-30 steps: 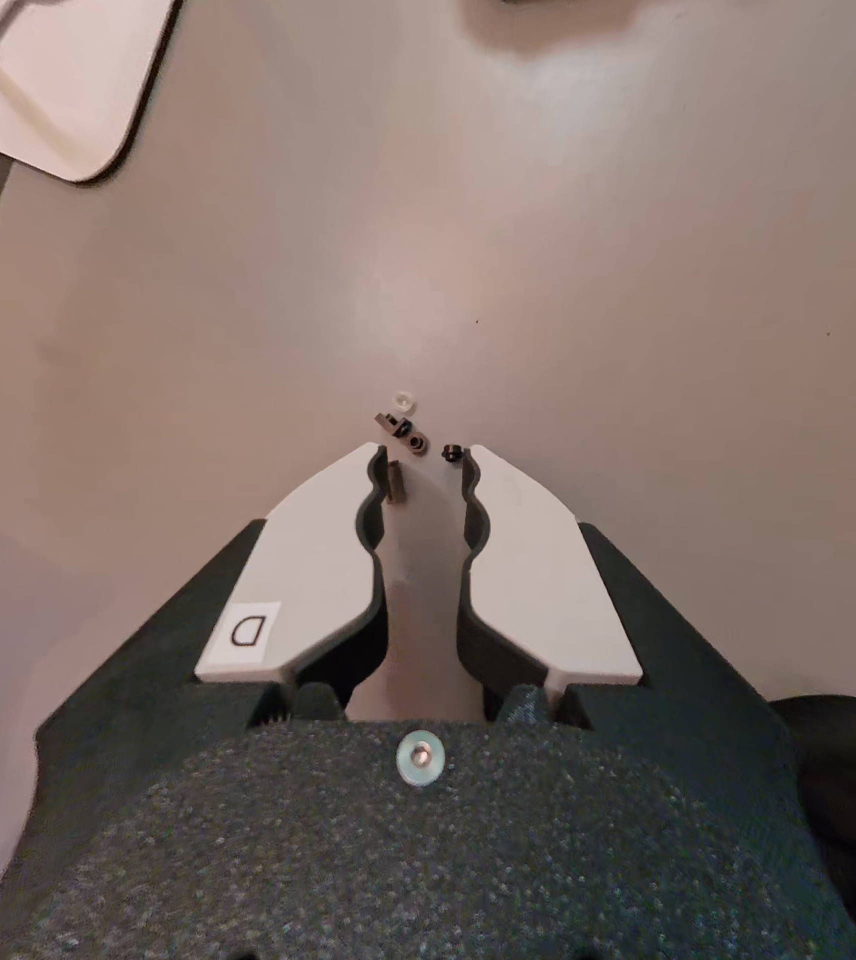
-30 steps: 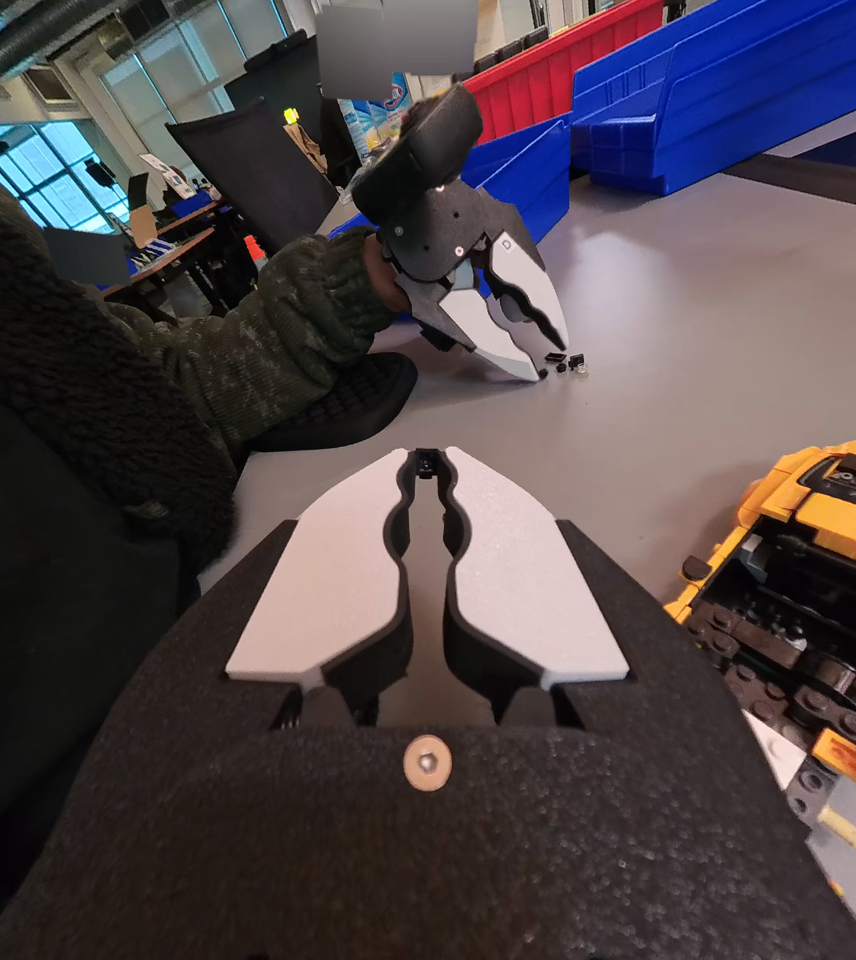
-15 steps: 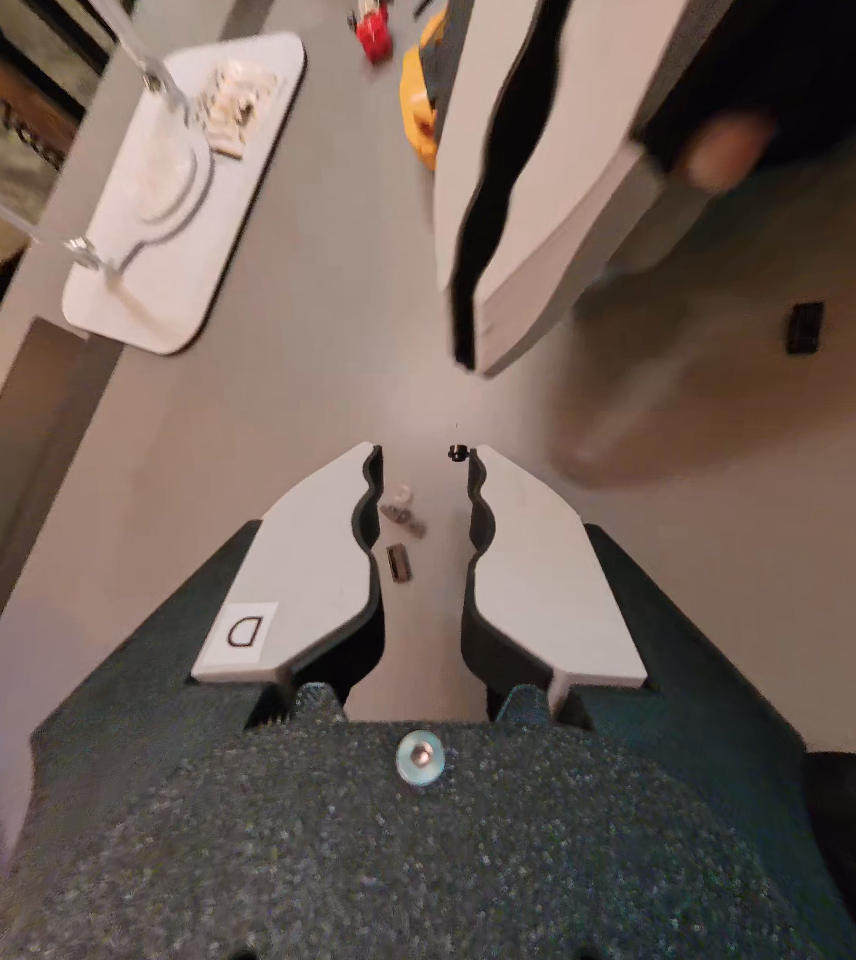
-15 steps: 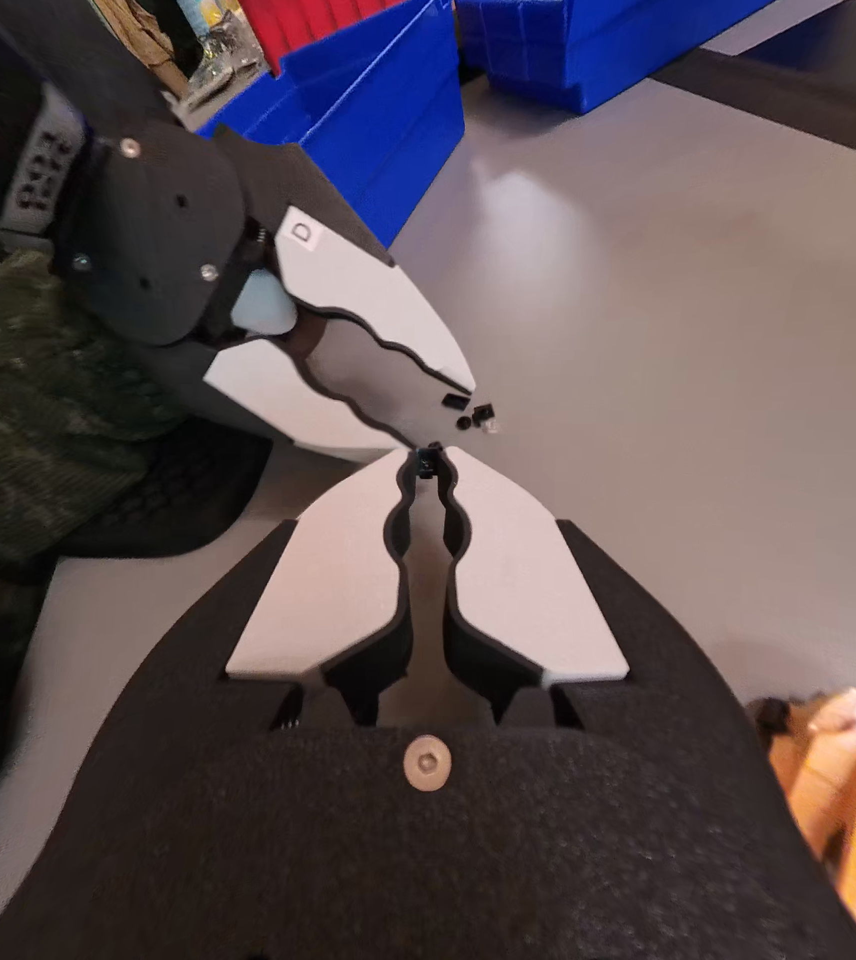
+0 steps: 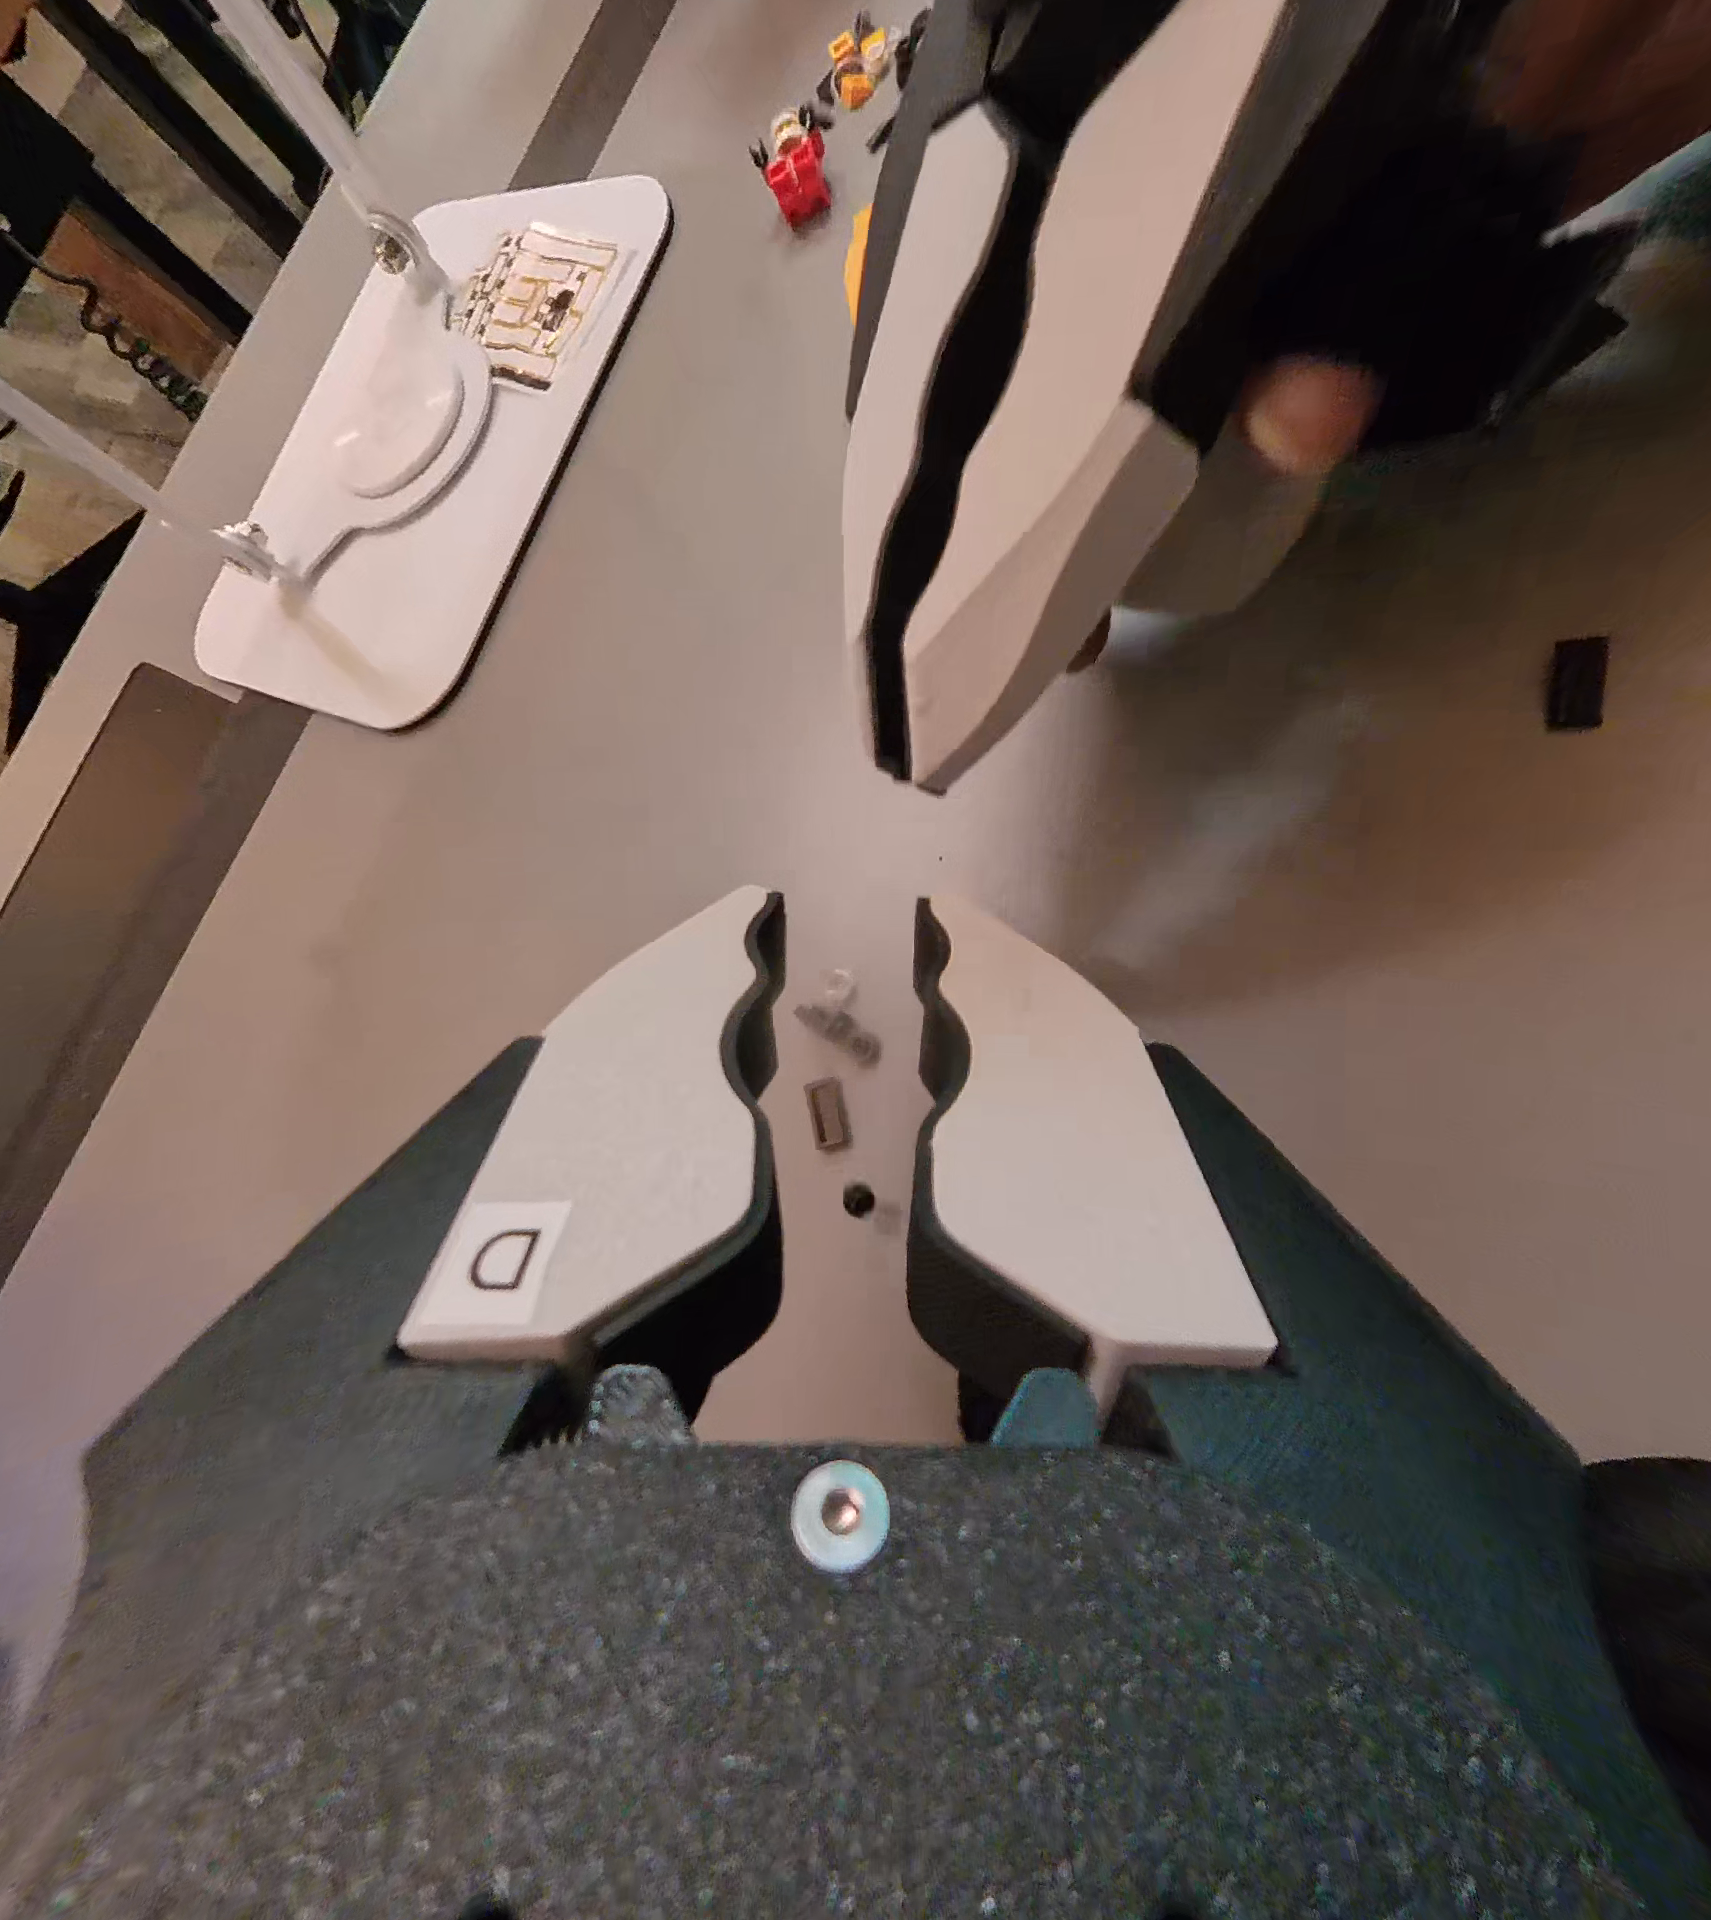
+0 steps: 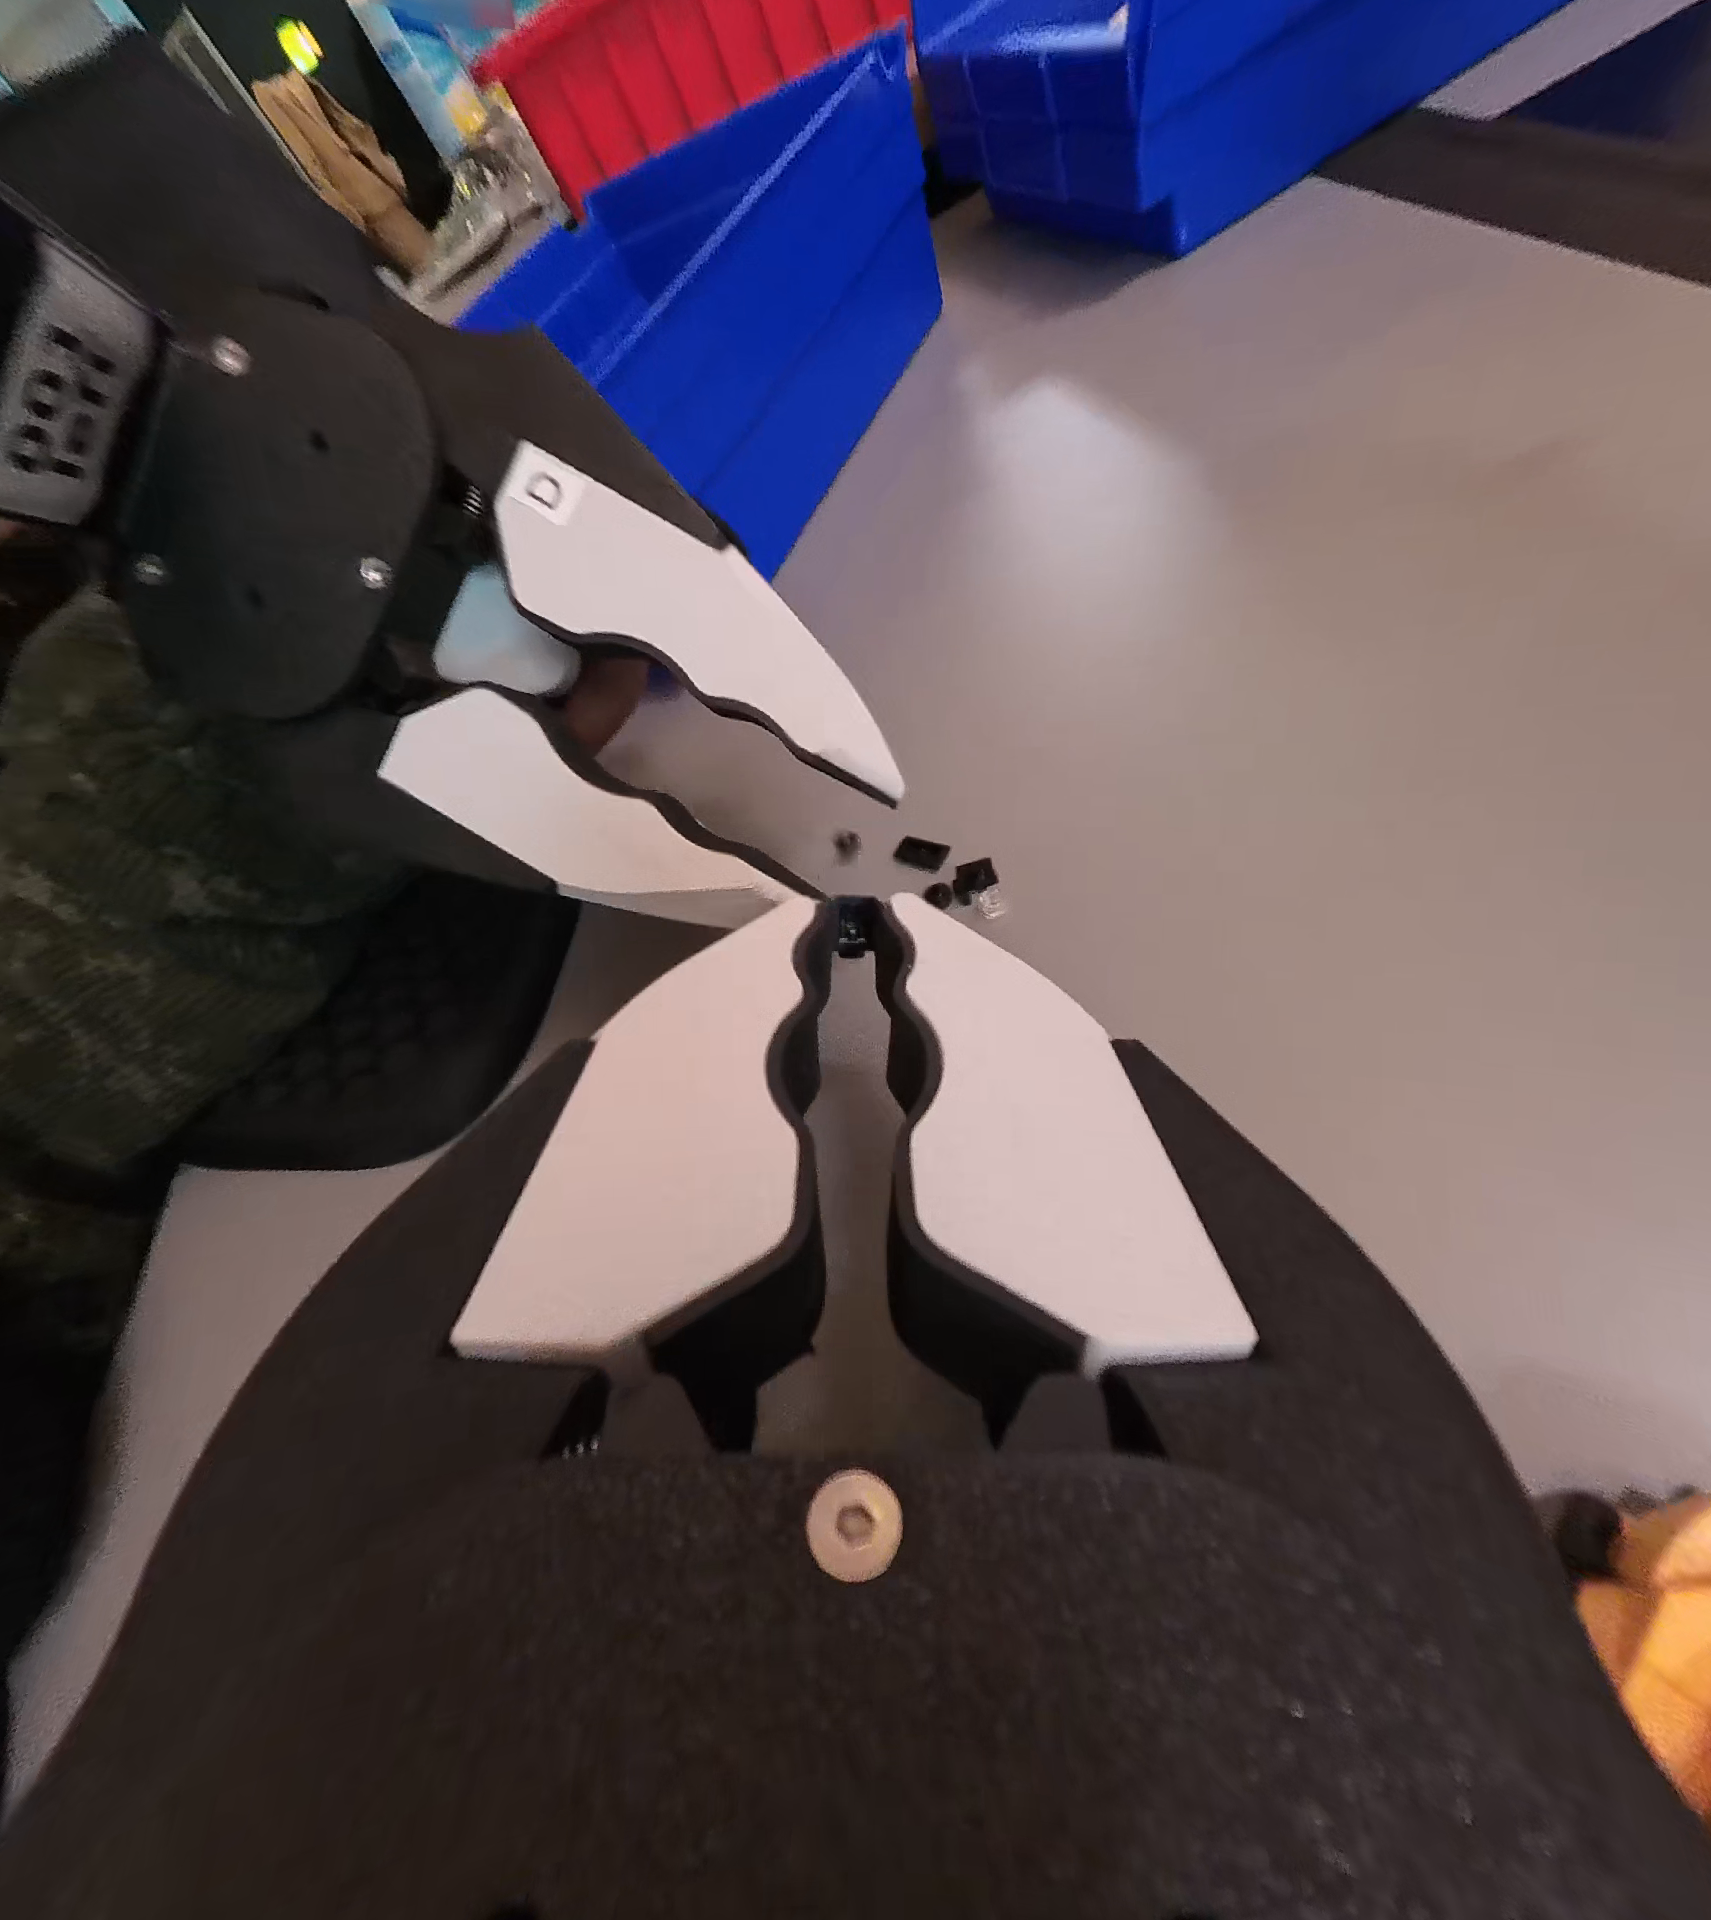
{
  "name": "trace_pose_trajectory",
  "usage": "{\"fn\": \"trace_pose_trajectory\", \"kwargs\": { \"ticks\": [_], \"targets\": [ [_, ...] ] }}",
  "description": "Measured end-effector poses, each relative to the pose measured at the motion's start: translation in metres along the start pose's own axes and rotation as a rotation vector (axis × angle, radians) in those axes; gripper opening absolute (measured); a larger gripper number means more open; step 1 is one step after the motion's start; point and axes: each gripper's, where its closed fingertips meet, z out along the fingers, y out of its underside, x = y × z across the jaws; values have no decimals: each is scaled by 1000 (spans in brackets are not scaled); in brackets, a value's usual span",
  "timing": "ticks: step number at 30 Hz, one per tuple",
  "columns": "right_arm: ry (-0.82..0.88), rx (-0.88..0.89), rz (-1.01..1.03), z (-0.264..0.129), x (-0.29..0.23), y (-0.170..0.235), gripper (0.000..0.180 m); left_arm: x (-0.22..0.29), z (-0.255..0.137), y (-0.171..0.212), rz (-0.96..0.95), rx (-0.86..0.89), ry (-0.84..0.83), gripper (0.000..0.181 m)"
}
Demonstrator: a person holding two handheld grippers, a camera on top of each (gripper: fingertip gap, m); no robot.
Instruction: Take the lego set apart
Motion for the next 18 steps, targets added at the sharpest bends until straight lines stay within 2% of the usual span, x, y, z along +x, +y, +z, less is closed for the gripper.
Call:
{"fn": "trace_pose_trajectory", "kwargs": {
  "ticks": [5, 9, 13, 18],
  "targets": [
    [-89, 96, 71, -32, -16, -13, 8, 10, -11, -31, 7, 181, 47, 23],
    [-241, 201, 285, -54, -29, -27, 7, 15, -28, -73, 54, 383, -6, 22],
    [-441, 299, 535, -67, -42, -43, 8, 22, -34, -93, 107, 456, -57, 22],
    [-553, 325, 640, -71, -52, -44, 8, 24, -41, -108, 125, 511, -109, 15]
  ]
}}
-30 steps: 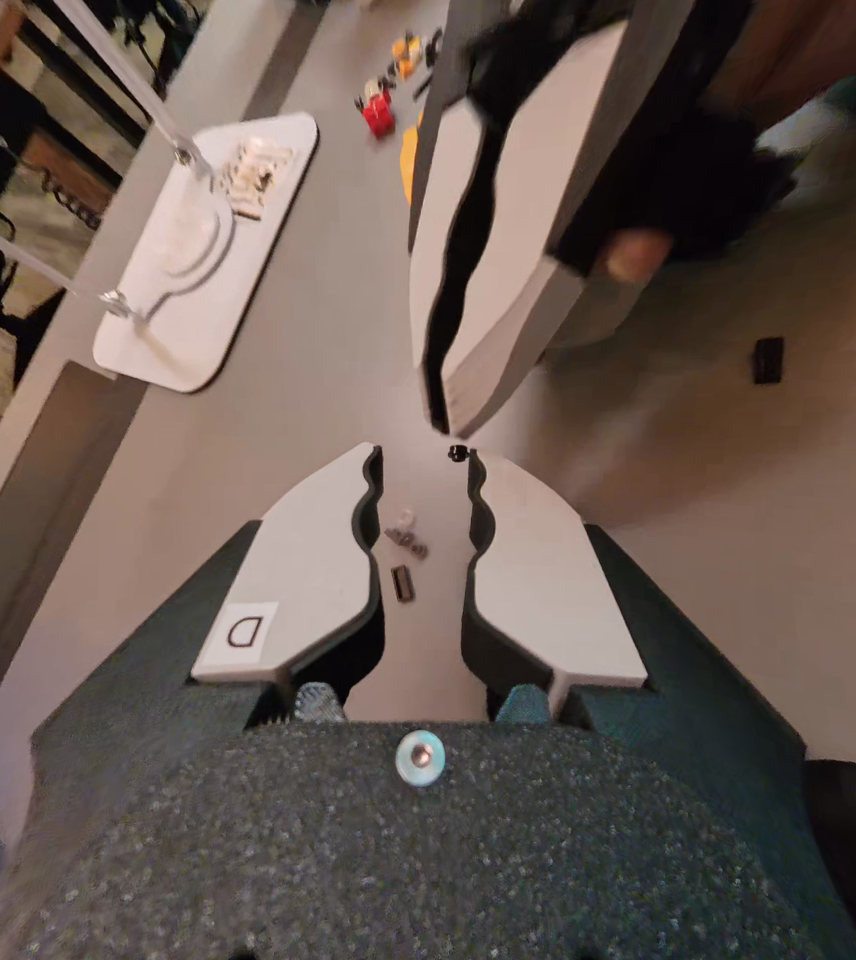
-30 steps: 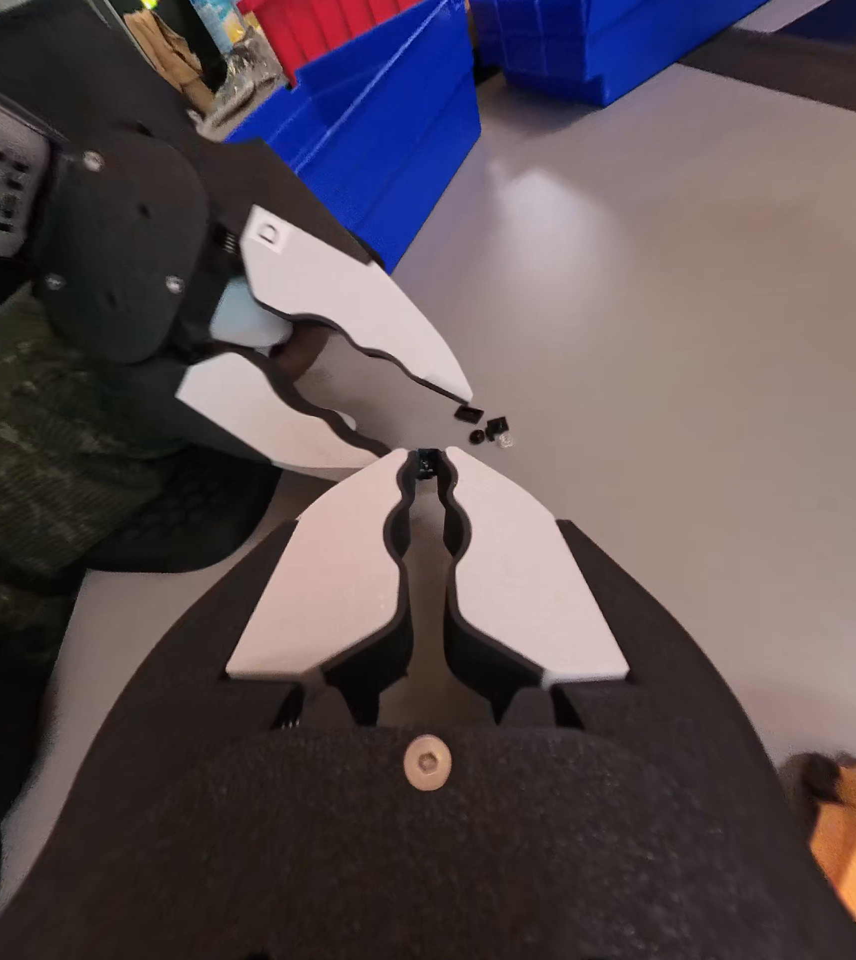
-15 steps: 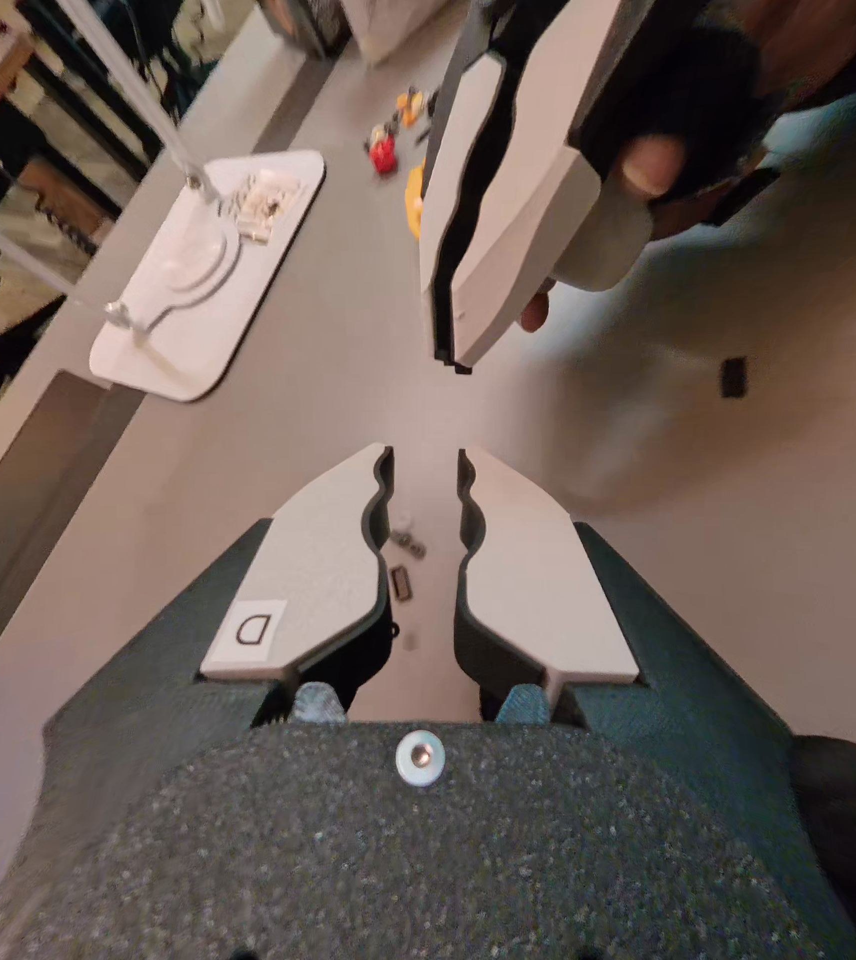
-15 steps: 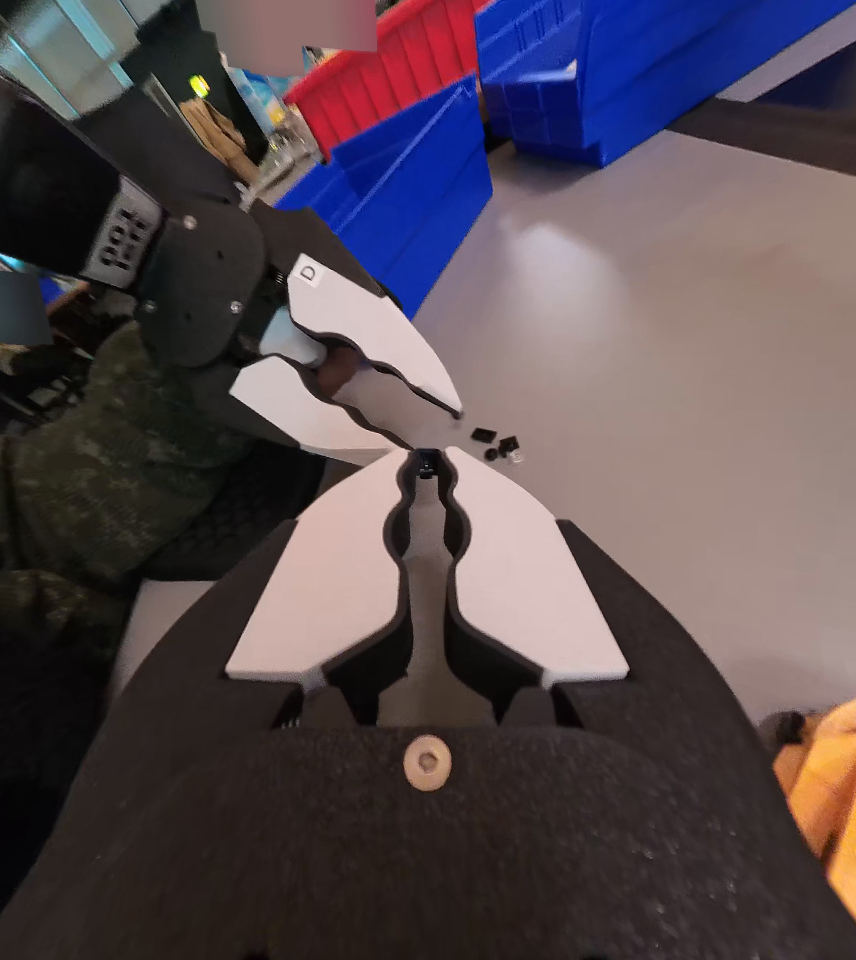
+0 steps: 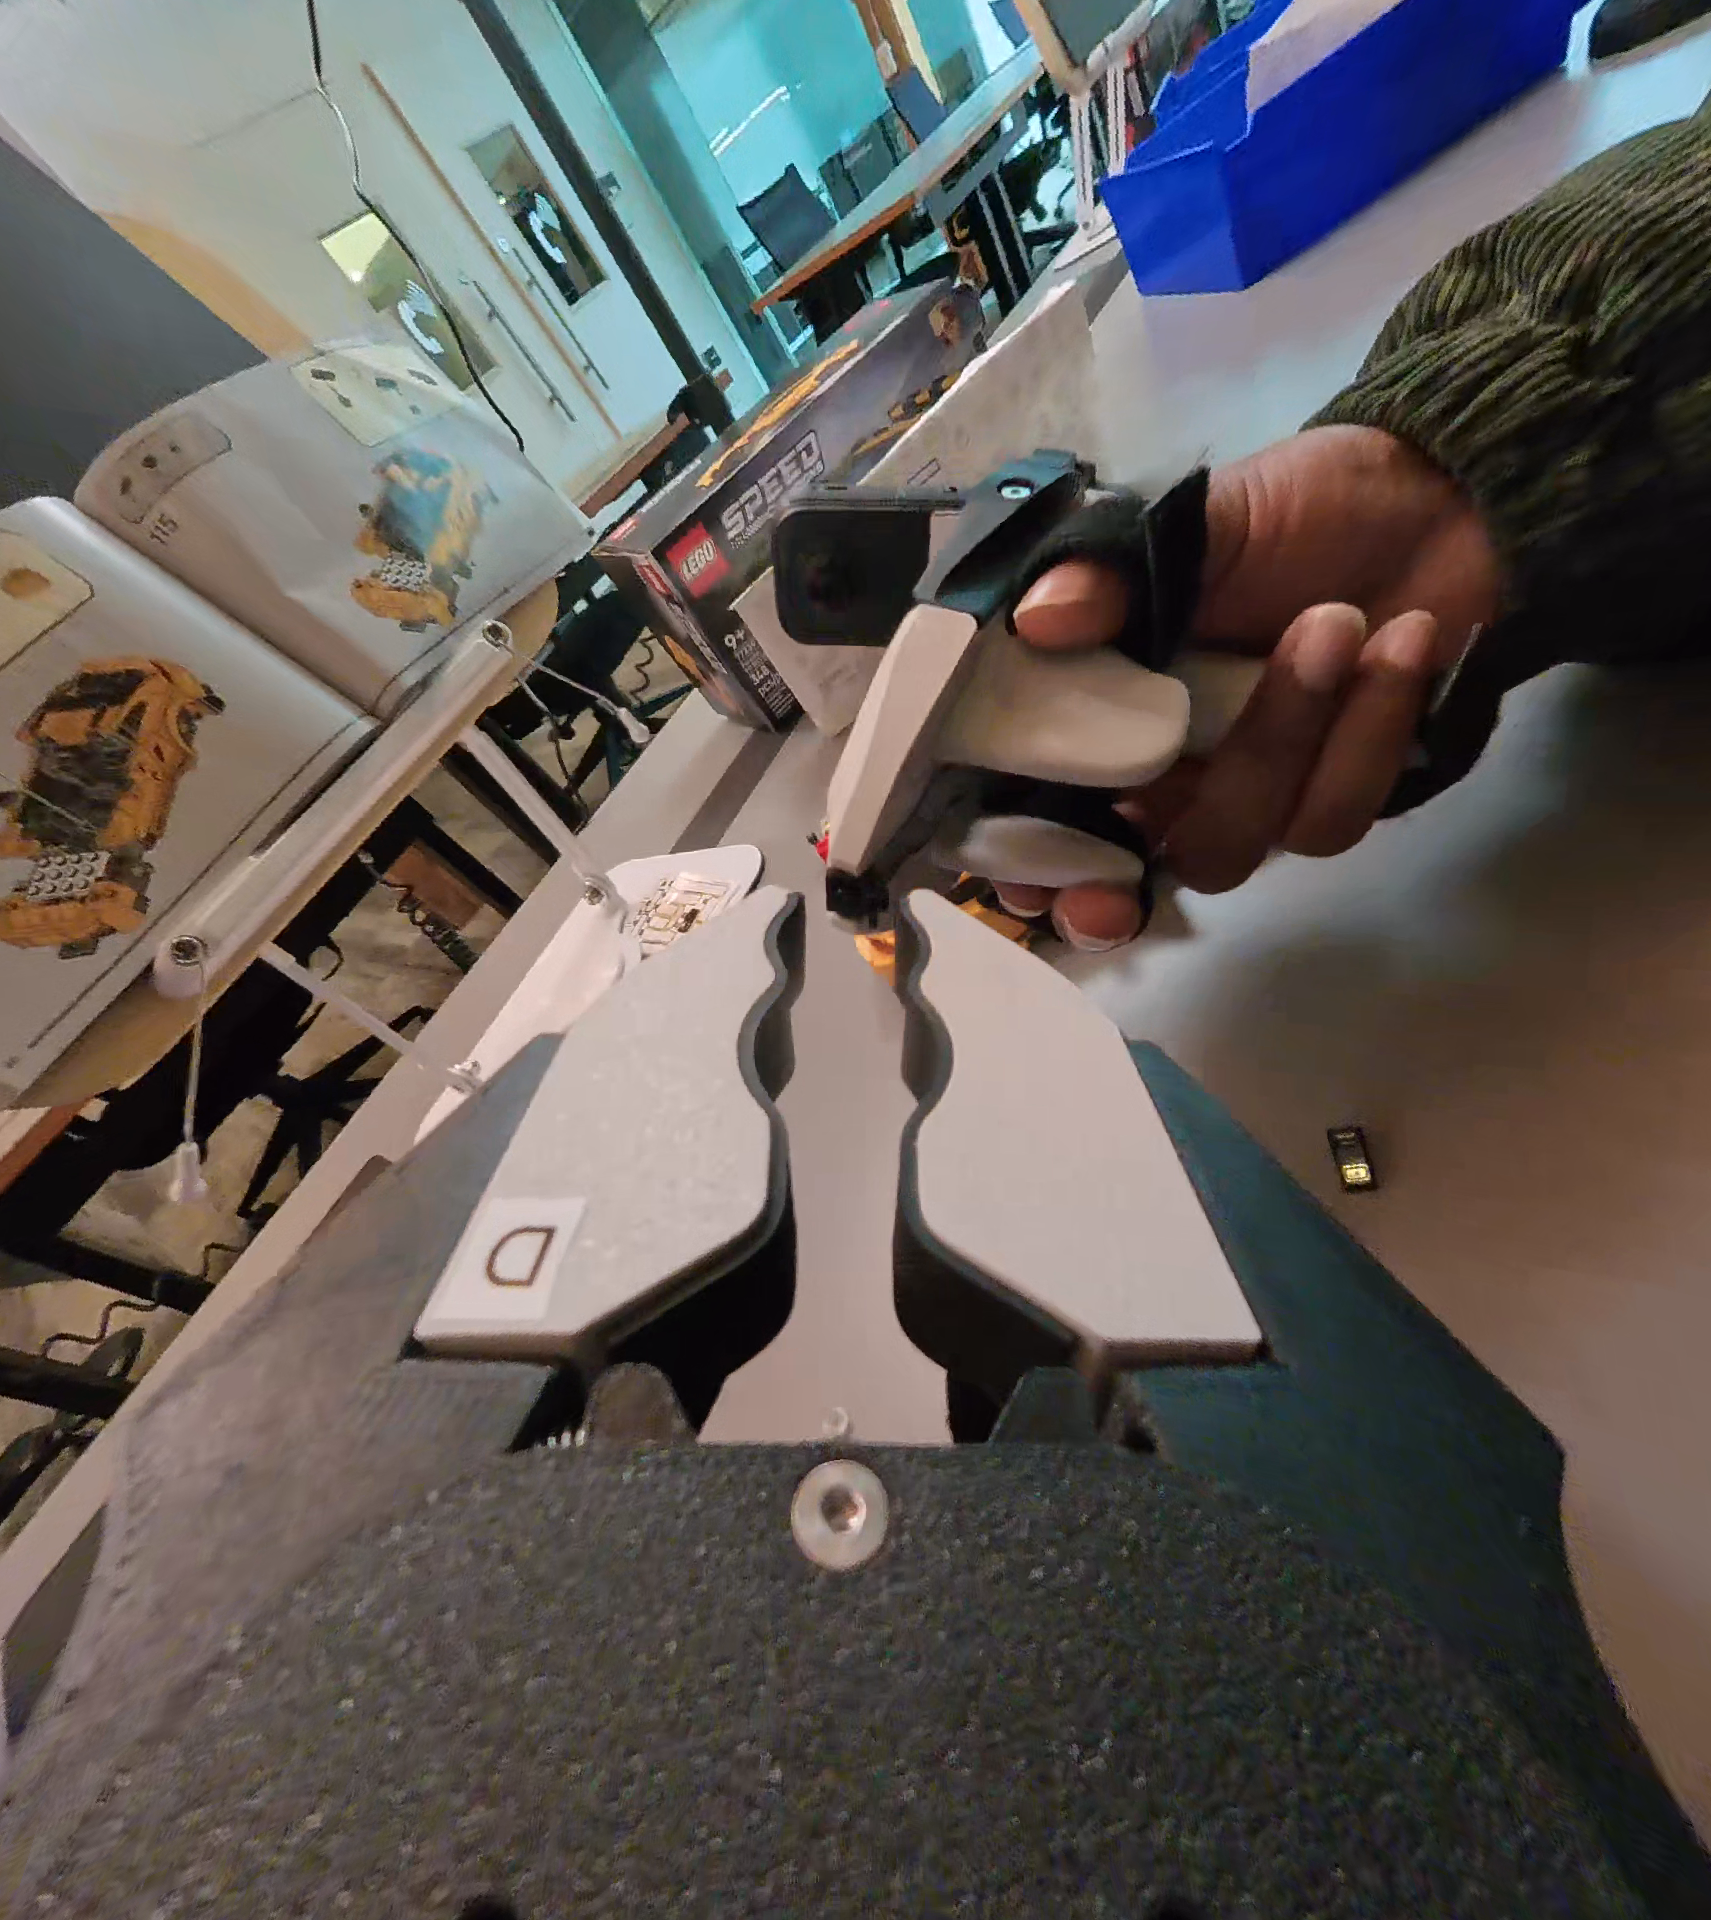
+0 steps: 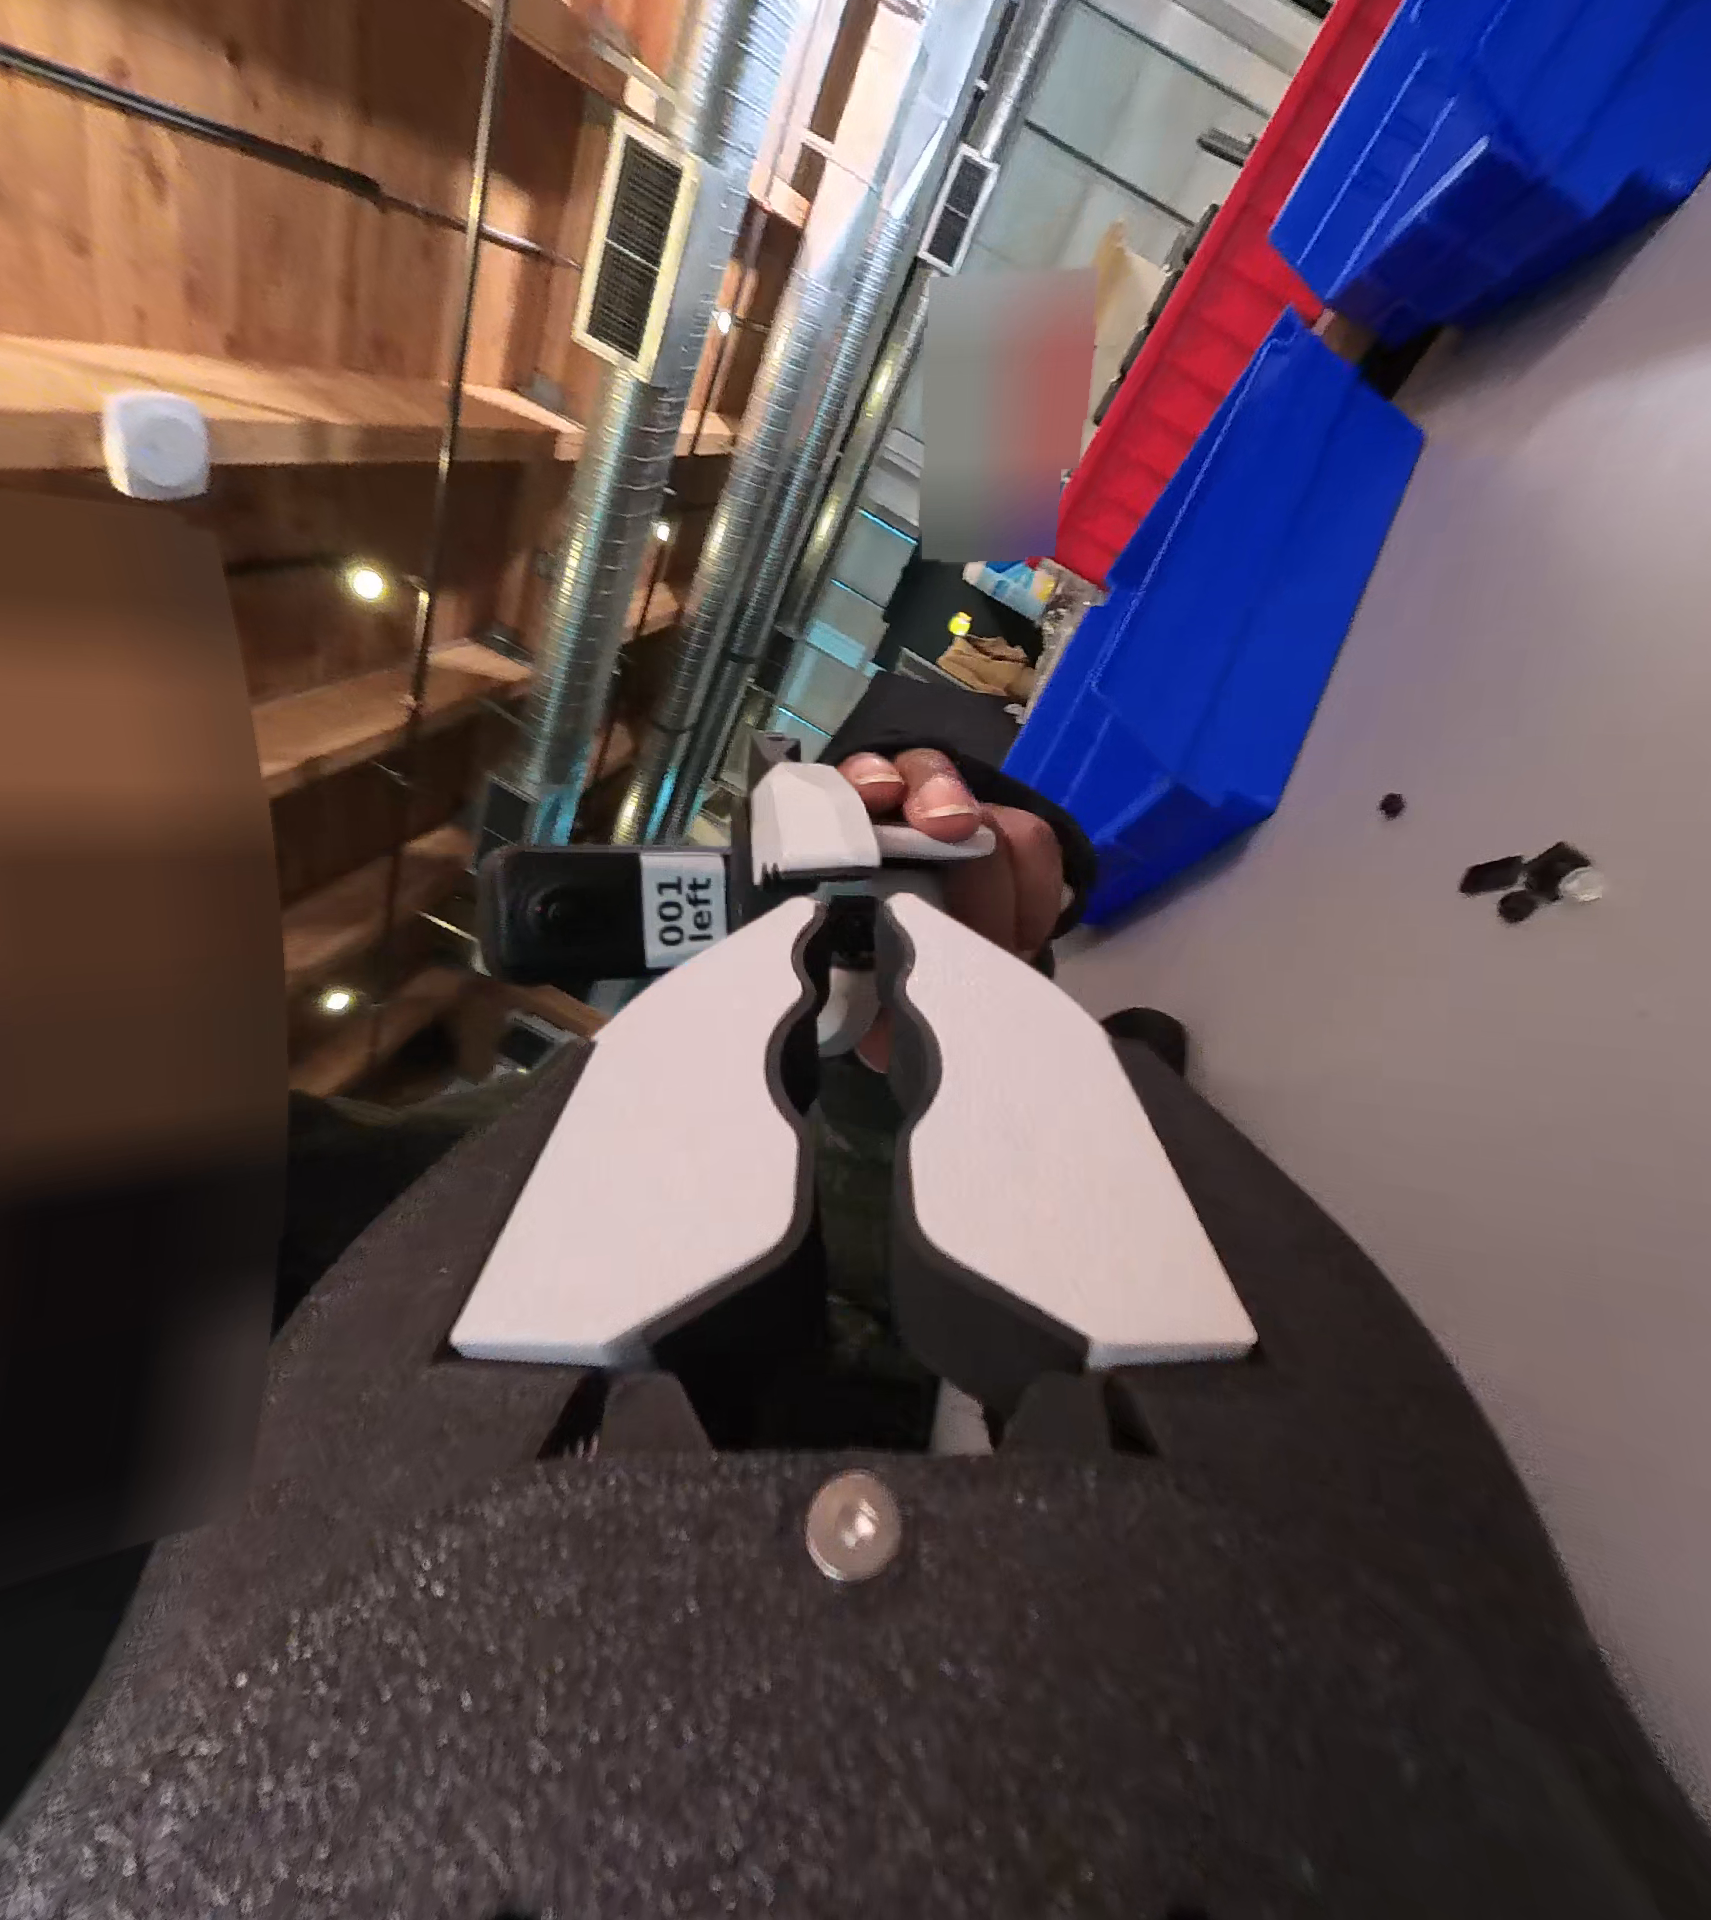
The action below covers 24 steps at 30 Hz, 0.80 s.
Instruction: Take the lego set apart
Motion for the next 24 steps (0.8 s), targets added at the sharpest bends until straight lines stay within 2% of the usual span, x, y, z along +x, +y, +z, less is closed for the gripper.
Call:
{"fn": "trace_pose_trajectory", "kwargs": {
  "ticks": [3, 11, 16, 18, 21, 24],
  "targets": [
    [-28, 11, 29, -1, -3, 1, 8, 3, 0, -3, 5, 9, 9, 10],
    [-19, -18, 38, -4, 0, 9, 8, 11, 2, -6, -1, 19, 48, 11],
    [49, 7, -95, -19, -3, -1, 13, 2, -6, 9, -21, -59, 57, 10],
    [123, 11, -255, -30, -8, -6, 13, -6, -13, 31, -41, -162, 60, 10],
    [255, -7, -510, -50, -16, -8, 12, -12, -24, 83, -43, -399, 60, 10],
    [354, -2, -652, -71, -21, -5, 12, -11, -35, 132, -95, -608, 78, 11]
  ]
}}
